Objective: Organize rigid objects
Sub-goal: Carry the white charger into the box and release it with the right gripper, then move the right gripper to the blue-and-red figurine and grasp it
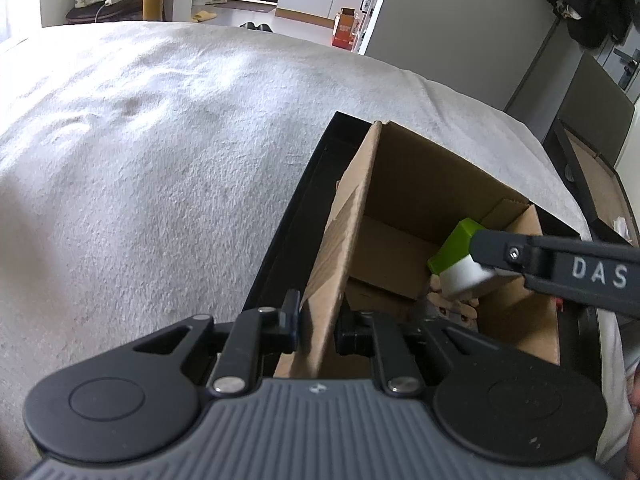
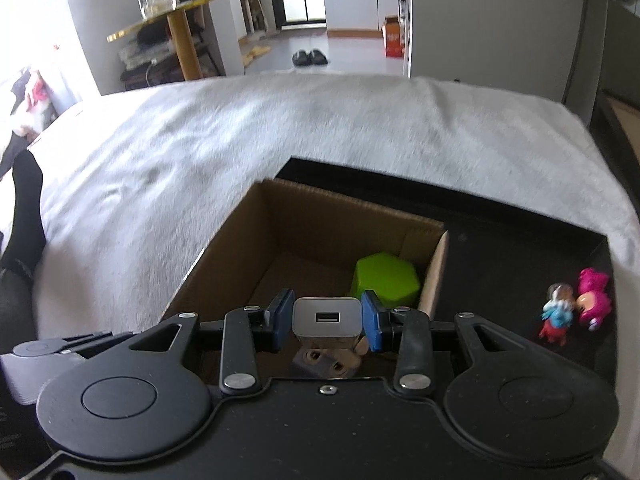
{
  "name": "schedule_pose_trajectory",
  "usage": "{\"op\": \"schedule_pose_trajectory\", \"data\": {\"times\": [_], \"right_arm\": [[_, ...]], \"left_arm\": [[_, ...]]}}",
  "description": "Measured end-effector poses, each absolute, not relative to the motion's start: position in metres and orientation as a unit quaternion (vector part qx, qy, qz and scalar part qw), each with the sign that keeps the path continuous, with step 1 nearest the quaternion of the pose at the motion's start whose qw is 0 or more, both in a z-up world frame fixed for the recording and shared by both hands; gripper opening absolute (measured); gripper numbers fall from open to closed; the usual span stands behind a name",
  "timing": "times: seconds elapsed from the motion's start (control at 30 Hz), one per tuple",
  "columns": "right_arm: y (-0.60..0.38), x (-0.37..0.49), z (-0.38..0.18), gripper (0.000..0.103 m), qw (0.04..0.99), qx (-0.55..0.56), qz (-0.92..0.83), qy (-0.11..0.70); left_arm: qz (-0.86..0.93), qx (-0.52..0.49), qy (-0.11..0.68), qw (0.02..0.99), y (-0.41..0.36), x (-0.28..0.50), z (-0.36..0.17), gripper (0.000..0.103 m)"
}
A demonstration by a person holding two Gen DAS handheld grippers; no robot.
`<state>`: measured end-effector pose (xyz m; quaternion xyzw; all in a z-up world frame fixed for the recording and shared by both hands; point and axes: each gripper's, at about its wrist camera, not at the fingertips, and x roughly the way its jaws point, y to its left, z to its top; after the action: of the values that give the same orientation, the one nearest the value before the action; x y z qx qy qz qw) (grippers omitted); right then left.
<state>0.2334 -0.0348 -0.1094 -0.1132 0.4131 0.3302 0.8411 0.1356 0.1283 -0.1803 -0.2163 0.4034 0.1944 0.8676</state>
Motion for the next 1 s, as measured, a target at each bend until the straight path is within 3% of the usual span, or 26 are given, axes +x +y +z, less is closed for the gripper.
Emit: {"op": "schedule_pose_trajectory", "data": {"times": [0.53, 1.0], "right_arm": [[-0.046, 0.241, -0.102, 0.041, 0.837, -0.057, 0.332, 0.430], [-0.032, 0.251, -0.105, 0.038, 0.828, -0.014, 0.350, 0.438]], "left_arm": [[0.198, -0.215, 0.405, 0.866, 0.127, 0.135, -0.181, 0.015], [0.199, -0.229, 0.406, 0.862, 0.133, 0.135, -0.183, 0.016]]}}
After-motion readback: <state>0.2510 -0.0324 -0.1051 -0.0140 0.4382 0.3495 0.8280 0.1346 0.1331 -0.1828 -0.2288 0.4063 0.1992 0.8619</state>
